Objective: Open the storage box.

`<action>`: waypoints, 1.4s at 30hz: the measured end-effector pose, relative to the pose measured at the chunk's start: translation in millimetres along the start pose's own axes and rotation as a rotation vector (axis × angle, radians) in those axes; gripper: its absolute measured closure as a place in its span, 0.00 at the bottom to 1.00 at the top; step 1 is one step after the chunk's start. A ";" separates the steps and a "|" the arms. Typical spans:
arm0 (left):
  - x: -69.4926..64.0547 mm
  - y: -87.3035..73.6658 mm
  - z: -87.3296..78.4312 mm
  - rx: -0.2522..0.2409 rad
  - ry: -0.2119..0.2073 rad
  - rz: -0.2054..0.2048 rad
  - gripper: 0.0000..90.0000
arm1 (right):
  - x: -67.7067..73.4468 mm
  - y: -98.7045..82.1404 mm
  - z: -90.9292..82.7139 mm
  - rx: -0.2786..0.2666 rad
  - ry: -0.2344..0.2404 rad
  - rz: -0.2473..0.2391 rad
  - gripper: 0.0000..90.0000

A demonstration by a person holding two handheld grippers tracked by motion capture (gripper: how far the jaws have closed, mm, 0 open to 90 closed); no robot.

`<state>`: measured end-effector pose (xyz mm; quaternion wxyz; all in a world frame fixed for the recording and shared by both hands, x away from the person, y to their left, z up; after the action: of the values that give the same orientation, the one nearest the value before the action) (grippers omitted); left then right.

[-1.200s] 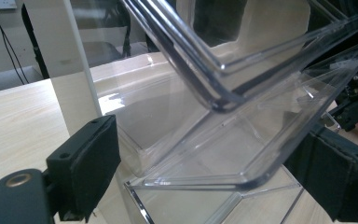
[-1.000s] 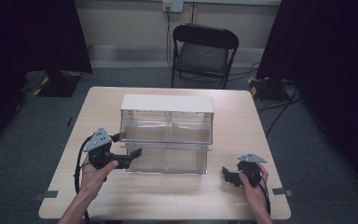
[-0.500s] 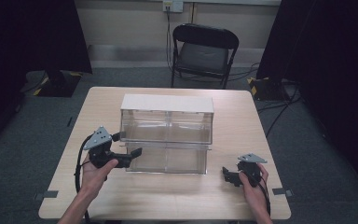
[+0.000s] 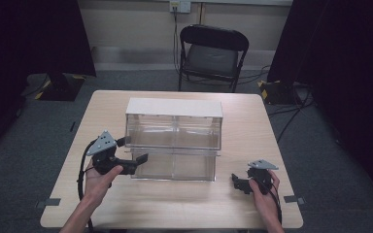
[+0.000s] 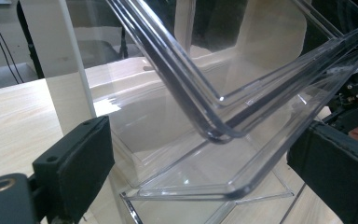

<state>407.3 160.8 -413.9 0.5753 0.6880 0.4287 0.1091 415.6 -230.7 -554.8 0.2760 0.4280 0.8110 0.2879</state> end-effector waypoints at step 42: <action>0.3 0.3 -0.1 0.006 0.006 0.008 0.07 | 0.0 0.0 0.1 -0.001 0.000 -0.001 0.11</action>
<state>407.5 161.1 -413.8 0.5717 0.6911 0.4277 0.1123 415.7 -230.7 -554.8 0.2763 0.4274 0.8112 0.2881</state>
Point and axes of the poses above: each handheld gripper's, and its own axes: z roughly forward along the jaws, y roughly out of its top, x roughly to its left, the point moved 8 cm from there along z, roughly forward along the jaws, and after that the axes turned 15 degrees about -z, right-handed, at the moved point
